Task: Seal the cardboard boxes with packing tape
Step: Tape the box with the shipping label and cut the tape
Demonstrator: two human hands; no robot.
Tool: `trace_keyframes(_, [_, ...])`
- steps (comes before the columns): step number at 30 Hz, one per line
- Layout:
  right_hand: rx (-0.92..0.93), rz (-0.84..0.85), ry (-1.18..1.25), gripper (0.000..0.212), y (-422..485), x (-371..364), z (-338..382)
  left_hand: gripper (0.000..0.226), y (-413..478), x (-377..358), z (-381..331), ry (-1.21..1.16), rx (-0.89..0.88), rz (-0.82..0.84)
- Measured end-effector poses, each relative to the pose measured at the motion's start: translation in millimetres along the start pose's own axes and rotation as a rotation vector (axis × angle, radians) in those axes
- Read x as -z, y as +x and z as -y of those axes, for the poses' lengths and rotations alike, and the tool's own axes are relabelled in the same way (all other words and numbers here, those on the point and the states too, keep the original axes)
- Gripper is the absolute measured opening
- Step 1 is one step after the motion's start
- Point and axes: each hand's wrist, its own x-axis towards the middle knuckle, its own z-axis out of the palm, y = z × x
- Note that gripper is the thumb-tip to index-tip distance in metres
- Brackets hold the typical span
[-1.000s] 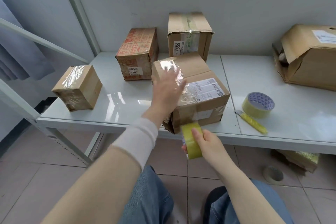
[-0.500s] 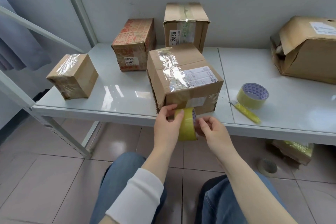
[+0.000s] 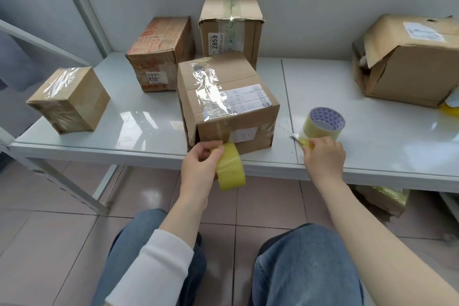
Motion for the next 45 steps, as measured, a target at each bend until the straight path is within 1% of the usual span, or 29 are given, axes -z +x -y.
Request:
trace_keyframes(2, [-0.006,0.011,-0.003,0.035,2.4,-2.0,1.3,0.007,0.2,0.5,0.9,0.009,-0.023,-0.029])
trace_keyframes(5, [-0.012,0.077,0.021,0.033,5.6,-0.9,4.4,0.008,0.4,1.9,0.1,0.054,-0.070,-0.047])
trace_keyframes(8, [-0.051,0.100,0.231,0.025,4.1,10.8,14.5,0.006,-1.6,3.7,-0.9,0.054,-0.077,-0.054])
trace_keyframes(10, [-0.010,0.047,0.375,0.020,-4.3,21.5,27.4,0.005,-3.0,4.8,-0.6,0.063,-0.097,-0.058])
trace_keyframes(14, [0.181,-0.117,0.588,0.012,-30.7,47.7,58.3,0.006,-2.1,7.1,4.0,0.069,-0.135,-0.098])
trace_keyframes(16, [0.208,-0.181,0.628,0.015,-40.2,60.2,65.0,0.005,-1.4,9.0,7.6,0.074,-0.144,-0.120])
trace_keyframes(18, [0.262,-0.248,0.643,0.018,-47.9,72.3,69.8,0.006,-2.4,9.3,9.8,0.094,-0.170,-0.102])
trace_keyframes(20, [0.455,-0.290,0.622,0.017,-54.2,81.8,79.8,0.011,-2.6,7.5,9.6,0.099,-0.201,-0.097])
trace_keyframes(22, [0.679,-0.301,0.509,0.014,-57.3,82.3,91.7,0.014,-2.2,5.3,9.0,0.084,-0.207,-0.109])
trace_keyframes(24, [0.798,-0.320,0.422,0.012,-55.7,78.6,102.1,0.014,-1.4,3.8,9.8,0.082,-0.204,-0.125])
trace_keyframes(26, [0.867,-0.335,0.372,0.013,-52.7,74.5,109.5,0.013,-0.4,3.5,11.4,0.076,-0.192,-0.124])
trace_keyframes(29, [0.909,-0.345,0.320,0.010,-48.6,69.7,115.9,0.013,1.0,3.4,12.9,0.060,-0.176,-0.110])
trace_keyframes(36, [0.905,-0.346,0.299,0.007,-42.5,63.5,122.6,0.017,3.3,2.0,15.1,0.029,-0.142,-0.103])
trace_keyframes(43, [0.956,-0.296,0.324,0.009,-34.1,56.0,125.7,0.015,5.4,1.5,15.7,-0.016,-0.124,-0.103])
trace_keyframes(45, [0.957,-0.286,0.322,0.016,-32.2,52.6,128.3,0.016,4.4,-0.5,14.9,-0.022,-0.143,-0.105])
